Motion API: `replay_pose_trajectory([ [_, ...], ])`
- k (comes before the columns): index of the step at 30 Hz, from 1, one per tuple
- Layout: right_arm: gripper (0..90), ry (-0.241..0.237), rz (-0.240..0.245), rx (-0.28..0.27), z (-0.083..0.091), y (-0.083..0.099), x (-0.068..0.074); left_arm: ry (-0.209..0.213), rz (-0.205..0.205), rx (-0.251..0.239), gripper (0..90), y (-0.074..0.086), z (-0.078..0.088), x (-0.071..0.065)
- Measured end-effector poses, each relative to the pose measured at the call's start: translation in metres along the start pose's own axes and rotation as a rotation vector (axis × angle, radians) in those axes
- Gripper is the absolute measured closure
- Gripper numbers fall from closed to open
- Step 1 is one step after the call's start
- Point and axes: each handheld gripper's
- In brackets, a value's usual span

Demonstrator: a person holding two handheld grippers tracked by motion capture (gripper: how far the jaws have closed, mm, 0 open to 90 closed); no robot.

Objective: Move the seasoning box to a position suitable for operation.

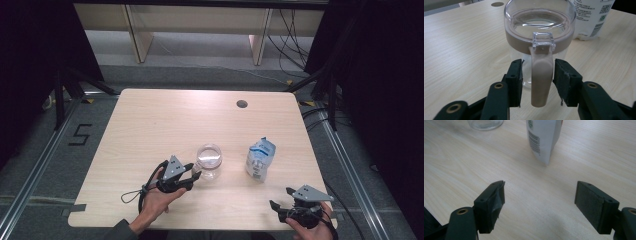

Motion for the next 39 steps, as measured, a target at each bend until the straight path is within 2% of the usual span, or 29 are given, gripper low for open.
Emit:
replay_pose_trajectory([
  [2, 25.1, 0.001, -0.004, -0.003, 0.000, 0.000, 0.000, 0.003, -0.005, -0.003, 64.7, -0.001, -0.002, 0.001],
  [4, 25.1, -0.001, -0.009, -0.002, 0.000, 0.000, 0.000, 0.018, 0.008, -0.004, 66.5, -0.001, -0.003, 0.001],
  [5, 25.1, -0.010, -0.035, -0.002, 0.000, 0.000, 0.002, 0.028, 0.017, -0.007, 68.5, -0.001, -0.004, 0.001],
  [6, 25.1, -0.005, -0.010, -0.002, 0.000, 0.000, 0.001, 0.037, 0.016, -0.009, 70.4, -0.001, -0.005, 0.001],
  [7, 25.1, -0.001, -0.004, -0.004, 0.000, 0.000, 0.000, 0.035, 0.005, -0.008, 71.6, -0.002, -0.005, 0.001],
  [12, 25.1, -0.016, 0.014, -0.015, 0.000, -0.001, 0.000, 0.078, 0.005, -0.020, 72.3, -0.001, -0.006, 0.005],
  [13, 25.1, -0.022, 0.012, -0.015, 0.000, -0.001, 0.000, 0.081, 0.020, -0.023, 72.3, -0.001, -0.007, 0.005],
  [15, 25.1, -0.025, 0.019, -0.014, 0.000, -0.001, 0.000, 0.091, 0.010, -0.024, 72.4, 0.000, -0.006, 0.006],
  [16, 25.1, -0.025, 0.019, -0.014, 0.000, -0.001, 0.000, 0.112, -0.002, -0.032, 72.4, 0.000, -0.007, 0.007],
  [18, 25.1, -0.019, 0.022, -0.018, 0.000, -0.001, 0.000, 0.131, 0.013, -0.030, 72.5, 0.001, -0.006, 0.006],
  [22, 25.2, -0.024, 0.013, -0.013, 0.000, -0.001, 0.000, 0.180, -0.019, -0.049, 72.5, 0.002, -0.003, 0.004],
  [23, 25.2, -0.025, 0.010, -0.012, 0.000, -0.001, 0.000, 0.197, -0.009, -0.054, 72.6, 0.003, -0.003, 0.003],
  [24, 25.1, -0.025, 0.009, -0.012, 0.000, -0.001, 0.000, 0.204, -0.016, -0.048, 72.5, 0.003, -0.001, 0.002],
  [25, 25.2, -0.016, -0.007, -0.013, 0.001, -0.001, 0.002, 0.221, -0.027, -0.060, 72.6, 0.003, -0.001, 0.002],
  [26, 25.2, -0.016, -0.005, -0.017, 0.001, -0.001, 0.002, 0.230, -0.030, -0.057, 72.6, 0.004, 0.001, 0.000],
  [27, 25.2, -0.012, 0.007, -0.021, 0.000, -0.001, 0.001, 0.258, -0.038, -0.066, 72.6, 0.004, 0.001, -0.001],
  [29, 25.2, -0.019, 0.006, -0.013, 0.001, -0.001, 0.000, 0.267, -0.051, -0.063, 72.6, 0.005, 0.003, -0.002],
  [30, 25.2, -0.016, -0.002, -0.015, 0.001, -0.001, 0.002, 0.283, -0.039, -0.060, 72.6, 0.005, 0.004, -0.003],
  [31, 25.2, -0.010, 0.033, -0.019, 0.001, -0.001, 0.000, 0.288, -0.058, -0.069, 72.6, 0.005, 0.005, -0.003],
  [32, 25.3, -0.019, -0.010, -0.017, 0.001, -0.001, 0.003, 0.290, -0.057, -0.064, 72.6, 0.005, 0.006, -0.003],
  [33, 25.3, -0.022, -0.014, -0.014, 0.001, -0.001, 0.003, 0.300, -0.068, -0.065, 72.6, 0.005, 0.006, -0.003],
  [36, 25.4, -0.023, -0.005, -0.017, 0.000, -0.001, 0.002, 0.320, -0.066, -0.074, 72.6, 0.006, 0.006, -0.003],
  [37, 25.4, -0.021, 0.026, -0.020, 0.000, -0.001, 0.000, 0.319, -0.074, -0.069, 72.6, 0.006, 0.007, -0.002],
  [39, 25.4, -0.027, 0.010, -0.016, 0.000, -0.001, 0.001, 0.330, -0.077, -0.070, 72.6, 0.008, 0.008, -0.001],
])
Point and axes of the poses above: each handheld gripper's, and its own axes: z roughly backward along the jaws, y roughly out of its underside, x roughly to its left, and after that the axes turned 15 degrees about -y, right-handed
